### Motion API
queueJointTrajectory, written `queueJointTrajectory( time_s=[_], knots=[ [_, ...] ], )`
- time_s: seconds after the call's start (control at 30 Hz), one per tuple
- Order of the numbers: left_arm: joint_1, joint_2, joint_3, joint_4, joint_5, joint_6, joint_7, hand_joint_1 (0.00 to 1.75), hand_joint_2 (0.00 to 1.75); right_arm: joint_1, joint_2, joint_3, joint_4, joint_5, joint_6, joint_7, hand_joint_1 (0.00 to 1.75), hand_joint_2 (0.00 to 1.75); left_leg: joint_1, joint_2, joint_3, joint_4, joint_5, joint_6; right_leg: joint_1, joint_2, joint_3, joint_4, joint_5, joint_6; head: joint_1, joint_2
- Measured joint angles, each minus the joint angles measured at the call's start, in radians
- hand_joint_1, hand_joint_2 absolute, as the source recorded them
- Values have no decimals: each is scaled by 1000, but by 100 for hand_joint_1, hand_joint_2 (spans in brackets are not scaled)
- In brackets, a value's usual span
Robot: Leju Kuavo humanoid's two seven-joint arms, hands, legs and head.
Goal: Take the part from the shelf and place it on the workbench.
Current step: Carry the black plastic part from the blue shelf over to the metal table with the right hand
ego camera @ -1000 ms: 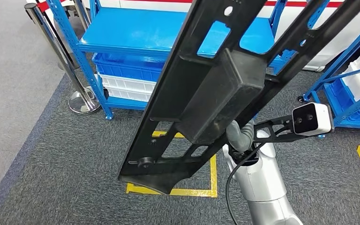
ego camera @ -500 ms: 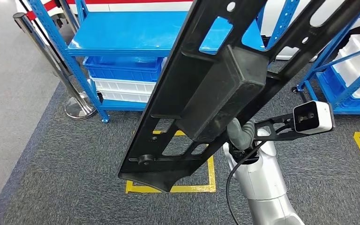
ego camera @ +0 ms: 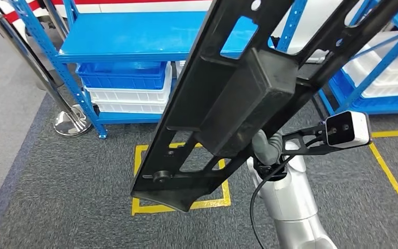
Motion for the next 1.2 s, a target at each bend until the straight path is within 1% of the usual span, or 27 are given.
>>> queueJointTrajectory(
  time_s=[0.03,0.07,0.1,0.13,0.17,0.23,0.27,0.3,0.37,0.43,0.5,0.53,0.57,0.6,0.63,0.67,0.73,0.8,0.87,0.9,0.97,1.0,1.03,1.07,1.1,1.13,1.2],
  knots=[
    [1,0,0,0,-1,0,0,0,175,0,0,0,0,0,0,0,175,175,-1,11,-4,1,1,1,-1,-6,-28,66,-29,3,0,0],
    [2,0,0,0,-2,0,0,0,175,1,0,0,1,0,-1,-1,175,175,-2,22,-8,3,2,1,-1,-9,-45,110,-43,5,0,0],
    [2,0,0,0,-3,0,0,0,175,2,-1,0,1,0,-1,-1,175,175,-2,33,-10,5,2,1,-2,-12,-43,117,-37,6,0,0],
    [1,0,0,0,-4,0,0,0,175,2,-1,0,1,0,-2,-1,175,175,-2,43,-12,7,2,0,-2,-17,-19,82,-14,6,0,0],
    [0,0,0,0,-4,-1,-1,0,175,2,-1,0,0,0,-2,-1,175,175,-2,52,-12,10,1,-1,-1,-27,21,15,18,4,0,0],
    [-2,0,0,0,-8,-1,-2,0,175,0,0,0,-3,0,-3,-2,175,175,-6,66,-13,16,-3,-8,7,-62,91,-113,56,-9,0,0],
    [-3,0,0,0,-10,-2,-2,0,175,0,0,0,-5,0,-5,-3,175,175,-9,72,-14,19,-4,-13,11,-72,106,-145,61,-17,0,0],
    [-4,0,0,0,-12,-1,-3,0,175,0,0,0,-8,0,-6,-3,175,175,-12,79,-15,20,-4,-18,15,-74,107,-155,58,-26,-1,0],
    [-6,0,0,0,-15,-1,-4,0,175,0,-1,0,-12,0,-11,-4,175,175,-12,89,-16,21,-6,-29,13,-53,101,-158,66,-40,-1,0],
    [-7,1,-1,0,-19,-2,-8,0,175,0,0,-1,-18,0,-16,-4,175,175,-9,60,-29,54,-36,-41,8,-37,98,-163,74,-53,-1,0],
    [-7,1,-1,0,-23,-3,-14,0,175,1,1,-1,-24,1,-21,-4,175,175,-6,19,-74,165,-104,-48,6,-19,93,-164,79,-62,-2,0],
    [-6,1,-1,0,-25,-4,-17,0,175,4,1,-1,-25,2,-23,-4,175,175,-5,11,-104,237,-137,-50,7,-9,90,-163,81,-65,-2,0],
    [-5,2,-1,0,-28,-5,-18,0,175,7,1,-1,-27,2,-24,-4,175,175,-5,8,-126,292,-156,-50,7,3,87,-163,83,-66,-2,0],
    [-5,2,-2,0,-30,-6,-19,0,175,10,1,-1,-29,2,-25,-4,175,175,-5,7,-133,311,-153,-49,8,15,85,-161,84,-66,-2,0],
    [-5,2,-2,0,-32,-7,-19,0,175,12,1,-1,-32,2,-26,-4,175,175,-5,4,-120,288,-131,-46,9,28,85,-160,85,-66,-2,0],
    [-6,2,-2,0,-33,-8,-19,0,175,13,1,-1,-35,2,-27,-4,175,175,-5,-3,-89,227,-94,-42,9,41,85,-158,86,-65,-2,0],
    [-7,6,-3,0,-33,-9,-20,0,175,14,1,-2,-41,2,-27,-4,175,175,-4,-45,-22,87,-37,-30,8,62,82,-155,89,-60,-1,0],
    [-9,10,-3,0,-34,-8,-20,0,175,15,1,-3,-45,2,-26,-4,175,175,-6,-76,4,24,-26,-23,3,81,71,-154,96,-49,-2,0],
    [-10,11,-4,0,-34,-8,-20,0,175,18,1,-8,-51,1,-26,-4,175,175,-6,-62,8,10,-21,-20,0,99,64,-158,105,-33,-2,0],
    [-11,11,-4,0,-35,-9,-20,0,175,19,1,-13,-54,0,-25,-5,175,175,-4,-51,9,2,-15,-16,2,89,60,-156,102,-26,-1,0],
    [-12,12,-4,0,-39,-9,-21,0,175,20,1,-22,-62,-2,-23,-7,175,175,1,-26,13,-13,-4,-7,6,40,34,-102,65,-17,3,0],
    [-12,12,-4,0,-41,-10,-21,0,175,22,0,-27,-65,-3,-21,-9,175,175,0,-13,12,-15,-1,-4,6,12,8,-46,33,-13,6,0],
    [-12,12,-4,0,-43,-10,-21,0,175,25,0,-31,-67,-4,-19,-9,175,175,-1,-1,11,-14,-1,-3,4,-1,-23,21,1,-9,8,0],
    [-12,12,-5,0,-44,-10,-21,0,175,30,0,-36,-68,-4,-18,-10,175,175,-1,12,9,-12,-1,-3,1,-7,-50,79,-19,-5,8,0],
    [-12,12,-5,0,-45,-10,-20,0,175,35,-1,-41,-69,-5,-16,-10,175,175,-1,25,8,-11,-2,-4,-3,-10,-63,108,-23,-1,8,0],
    [-12,13,-5,0,-46,-10,-20,0,175,38,-1,-47,-71,-6,-15,-11,175,175,-1,38,7,-10,-3,-5,-6,-14,-55,97,-8,2,8,0],
    [-14,12,-6,0,-47,-9,-20,0,175,41,-1,-54,-76,-6,-15,-12,175,175,-1,59,8,-5,-7,-11,-9,-41,14,-28,50,4,9,0]
  ],
)
